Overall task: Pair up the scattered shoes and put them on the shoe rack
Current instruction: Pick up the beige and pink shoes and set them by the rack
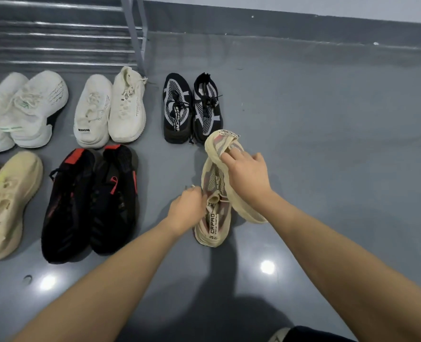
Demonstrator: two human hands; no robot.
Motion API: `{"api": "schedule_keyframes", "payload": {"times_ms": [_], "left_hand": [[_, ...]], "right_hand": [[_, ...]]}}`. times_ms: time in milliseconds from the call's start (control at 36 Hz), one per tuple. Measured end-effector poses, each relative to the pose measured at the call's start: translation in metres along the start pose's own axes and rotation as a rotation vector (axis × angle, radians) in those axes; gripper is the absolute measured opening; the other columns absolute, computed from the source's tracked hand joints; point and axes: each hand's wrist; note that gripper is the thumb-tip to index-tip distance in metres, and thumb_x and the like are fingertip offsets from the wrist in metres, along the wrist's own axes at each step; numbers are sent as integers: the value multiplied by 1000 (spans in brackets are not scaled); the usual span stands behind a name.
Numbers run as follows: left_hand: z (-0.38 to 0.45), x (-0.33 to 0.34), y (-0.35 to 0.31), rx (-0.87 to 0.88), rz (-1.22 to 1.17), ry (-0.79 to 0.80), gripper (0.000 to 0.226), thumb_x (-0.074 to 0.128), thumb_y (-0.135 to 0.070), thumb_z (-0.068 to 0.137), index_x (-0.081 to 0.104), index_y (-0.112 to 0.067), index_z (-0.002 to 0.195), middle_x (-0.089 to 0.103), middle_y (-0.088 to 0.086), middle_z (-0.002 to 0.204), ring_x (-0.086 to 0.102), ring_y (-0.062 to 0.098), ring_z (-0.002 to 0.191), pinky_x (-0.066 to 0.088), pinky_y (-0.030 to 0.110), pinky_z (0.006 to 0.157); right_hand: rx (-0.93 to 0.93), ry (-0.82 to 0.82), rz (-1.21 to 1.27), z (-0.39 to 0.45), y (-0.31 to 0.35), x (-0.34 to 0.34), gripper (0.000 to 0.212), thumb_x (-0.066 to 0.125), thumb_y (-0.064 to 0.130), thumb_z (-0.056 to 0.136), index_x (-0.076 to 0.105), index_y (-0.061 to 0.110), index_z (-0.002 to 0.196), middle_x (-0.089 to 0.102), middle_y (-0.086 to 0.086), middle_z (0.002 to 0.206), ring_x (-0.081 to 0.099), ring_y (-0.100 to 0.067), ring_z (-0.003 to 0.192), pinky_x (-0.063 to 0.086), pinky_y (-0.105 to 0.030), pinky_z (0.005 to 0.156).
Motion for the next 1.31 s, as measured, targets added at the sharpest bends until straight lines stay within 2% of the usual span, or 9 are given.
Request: {"api": "schedule_keyframes", "payload": {"times_ms": [194,333,444,611,778,861,972,1139,1306], "left_hand": [[3,-59,16,194,38,-484,59,57,-4,73,43,2,130,42,18,133,44,37,119,37,44,99],[4,-97,44,389,383,-369,74,77,-22,58,53,-7,126,48,13,137,45,37,127,41,48,98],[1,-103,58,420,431,-421,66,78,-27,59,54,-17,120,59,4,120,56,29,110,49,38,86],[-4,-104,74,480,574,-410,49,85,-34,47,65,-13,86,62,3,89,60,26,83,48,33,65],[-9,-104,71,434,552,-423,41,82,-40,52,66,-13,78,64,1,76,60,27,69,45,31,55],[-16,-95,65,311,411,-391,31,70,-34,73,65,-13,95,66,3,98,57,30,91,43,35,71],[-21,-69,61,200,413,-287,35,51,-29,87,55,-18,120,56,1,127,43,23,125,38,34,94],[-27,-37,57,83,485,-144,33,46,-20,90,49,-10,122,57,8,122,47,27,117,40,34,94],[-24,-35,42,124,459,-90,30,39,-24,97,56,-7,113,59,10,118,53,28,111,41,35,87]], "right_hand": [[-307,-113,-101,13,11,1,32,53,-2,61,56,18,86,54,0,76,55,-24,66,32,-33,65],[-481,-221,-150,26,30,-4,46,20,-5,77,58,18,88,52,2,74,53,-21,69,36,-37,73],[-526,-365,-125,35,46,4,22,47,-1,79,49,18,90,52,1,72,50,-21,63,42,-40,75],[-520,-349,-84,37,70,11,15,44,5,86,54,16,83,55,0,73,52,-21,65,40,-41,79],[-315,-163,-24,40,79,17,16,52,14,74,49,17,90,61,-2,90,59,-26,81,31,-38,78],[-204,-127,90,39,85,20,18,50,13,75,53,18,92,61,-5,100,59,-27,86,38,-39,79],[-9,85,224,28,90,22,50,64,10,72,53,22,119,54,-9,122,53,-32,106,45,-44,84],[411,434,112,2,78,28,54,58,39,86,40,7,125,40,-12,131,39,-32,122,36,-43,97],[563,623,117,-16,64,36,68,60,56,80,40,10,125,40,-11,128,38,-32,122,33,-45,98]]}}
Point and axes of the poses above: each hand's wrist, its own z-axis towards the middle knuckle, its own x-axis out of the palm, y = z × x
